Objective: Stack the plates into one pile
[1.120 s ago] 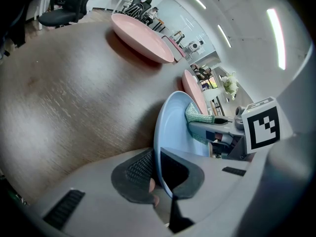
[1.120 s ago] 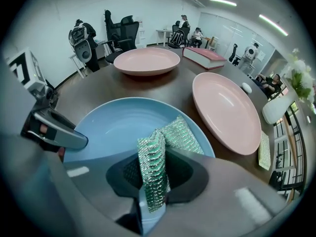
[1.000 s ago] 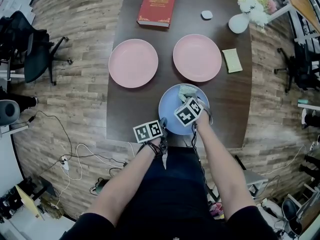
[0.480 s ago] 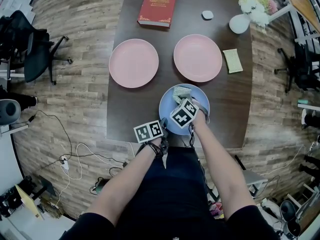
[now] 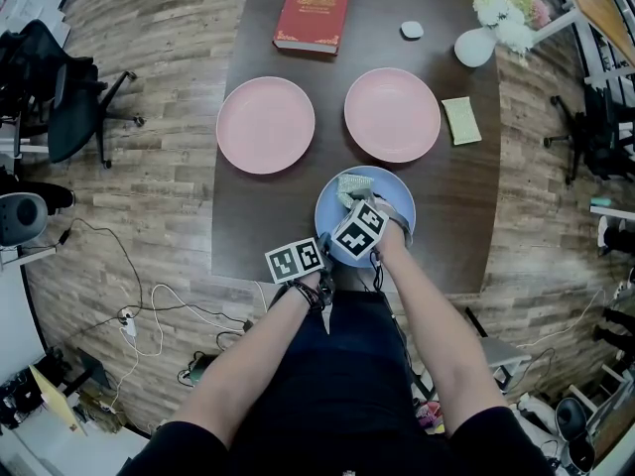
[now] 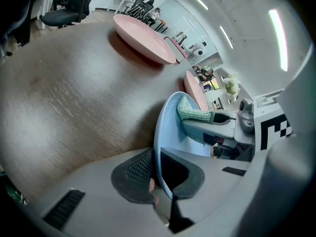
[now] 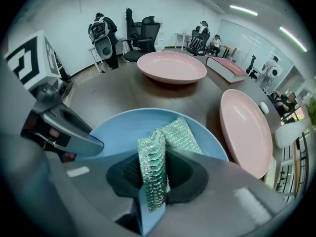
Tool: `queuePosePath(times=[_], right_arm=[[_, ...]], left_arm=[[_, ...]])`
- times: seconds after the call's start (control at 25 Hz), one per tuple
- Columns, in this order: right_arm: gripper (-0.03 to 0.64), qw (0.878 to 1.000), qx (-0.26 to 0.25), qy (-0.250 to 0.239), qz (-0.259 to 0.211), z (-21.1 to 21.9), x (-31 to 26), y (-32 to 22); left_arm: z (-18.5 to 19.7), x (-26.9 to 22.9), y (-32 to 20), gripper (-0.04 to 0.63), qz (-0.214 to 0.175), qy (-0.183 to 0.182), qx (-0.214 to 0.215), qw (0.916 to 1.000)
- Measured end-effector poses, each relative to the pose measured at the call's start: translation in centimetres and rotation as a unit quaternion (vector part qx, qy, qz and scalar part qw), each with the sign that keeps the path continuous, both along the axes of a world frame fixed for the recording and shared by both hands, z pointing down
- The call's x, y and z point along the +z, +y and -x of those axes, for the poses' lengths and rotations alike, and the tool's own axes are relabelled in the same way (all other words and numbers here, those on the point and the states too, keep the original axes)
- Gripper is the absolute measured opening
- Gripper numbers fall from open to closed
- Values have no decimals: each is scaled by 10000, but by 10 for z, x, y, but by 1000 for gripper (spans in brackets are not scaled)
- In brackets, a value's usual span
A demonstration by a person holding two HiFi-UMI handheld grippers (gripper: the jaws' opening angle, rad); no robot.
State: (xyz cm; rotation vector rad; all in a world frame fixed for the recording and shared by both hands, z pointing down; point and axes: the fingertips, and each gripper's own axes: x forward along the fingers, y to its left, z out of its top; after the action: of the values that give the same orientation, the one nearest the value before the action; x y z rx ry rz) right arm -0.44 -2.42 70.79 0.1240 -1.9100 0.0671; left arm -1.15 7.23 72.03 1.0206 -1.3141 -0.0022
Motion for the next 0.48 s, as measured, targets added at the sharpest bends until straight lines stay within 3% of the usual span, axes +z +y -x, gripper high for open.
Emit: queuePosePath(times=[0.48], right_arm=[[83,9999,151,27,-54,-2,-3,-12]], left_arm=[[3,-2,-2,12,-6,-31,-111,9999]])
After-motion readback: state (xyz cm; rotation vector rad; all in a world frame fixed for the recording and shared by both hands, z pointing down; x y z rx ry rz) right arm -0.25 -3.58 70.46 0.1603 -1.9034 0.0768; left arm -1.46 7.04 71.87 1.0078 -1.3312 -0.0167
